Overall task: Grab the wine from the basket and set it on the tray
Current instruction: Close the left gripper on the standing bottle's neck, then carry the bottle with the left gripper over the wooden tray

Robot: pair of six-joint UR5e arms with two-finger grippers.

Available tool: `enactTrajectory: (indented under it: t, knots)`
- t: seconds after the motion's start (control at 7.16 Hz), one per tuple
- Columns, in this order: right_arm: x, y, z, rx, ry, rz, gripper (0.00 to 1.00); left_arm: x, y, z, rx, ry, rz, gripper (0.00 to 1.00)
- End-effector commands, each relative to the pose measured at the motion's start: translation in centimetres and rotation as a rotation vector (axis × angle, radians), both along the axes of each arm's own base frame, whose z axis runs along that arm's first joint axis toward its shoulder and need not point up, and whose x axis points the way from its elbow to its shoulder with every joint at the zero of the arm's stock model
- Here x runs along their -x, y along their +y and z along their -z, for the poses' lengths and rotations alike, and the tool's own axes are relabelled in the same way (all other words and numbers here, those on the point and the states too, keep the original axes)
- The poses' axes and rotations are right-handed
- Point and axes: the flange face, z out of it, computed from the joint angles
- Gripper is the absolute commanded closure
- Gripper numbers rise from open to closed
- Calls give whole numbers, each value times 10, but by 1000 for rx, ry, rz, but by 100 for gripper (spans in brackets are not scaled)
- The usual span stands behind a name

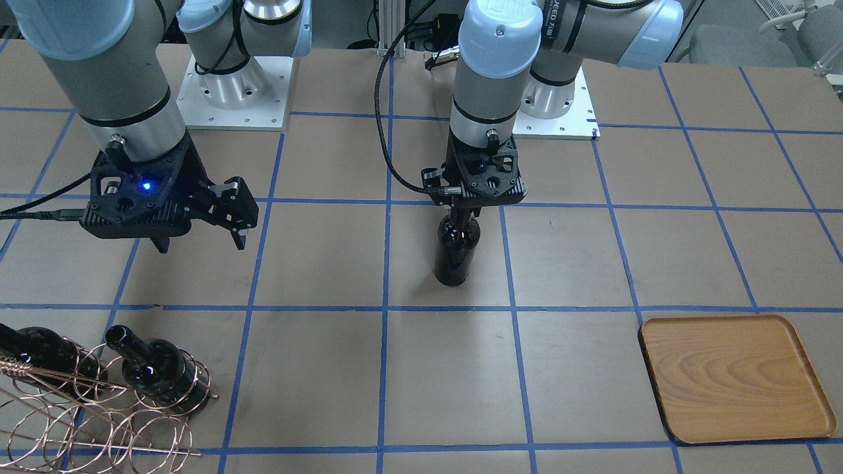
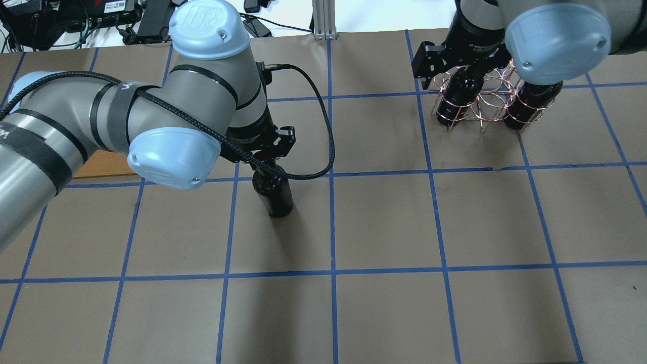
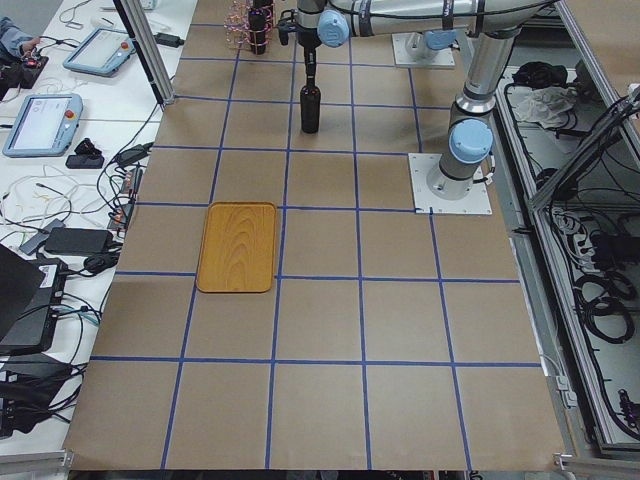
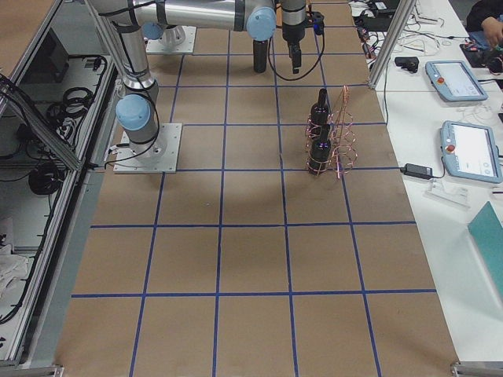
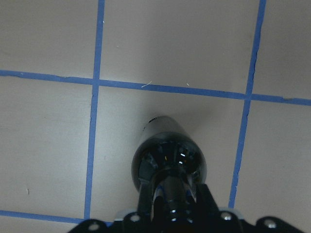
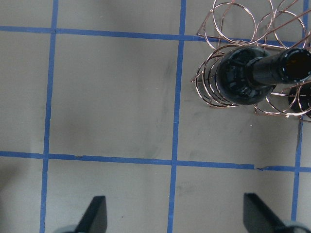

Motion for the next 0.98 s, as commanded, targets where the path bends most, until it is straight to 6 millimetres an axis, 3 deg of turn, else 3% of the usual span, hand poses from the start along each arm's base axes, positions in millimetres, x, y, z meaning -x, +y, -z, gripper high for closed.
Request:
enactTrajectory:
  t: [0.0, 0.28, 0.42, 0.56, 0.84]
  knots:
    - [0, 3, -3, -4, 6, 0, 0, -2, 1, -10, 13, 4, -3, 100]
    - [-2, 4, -1, -19, -4, -5, 0, -18, -1, -41, 38, -1, 42, 100]
    - [-3, 7, -4, -17, -4, -9, 0, -42, -10, -69, 11, -9, 75, 100]
    - [-3, 5, 0, -21, -8, -8, 0, -77, -24, -108, 28, 3, 92, 100]
    - [-2, 10, 4, -67, -6, -7, 0, -154, -49, -137, 38, 6, 138, 100]
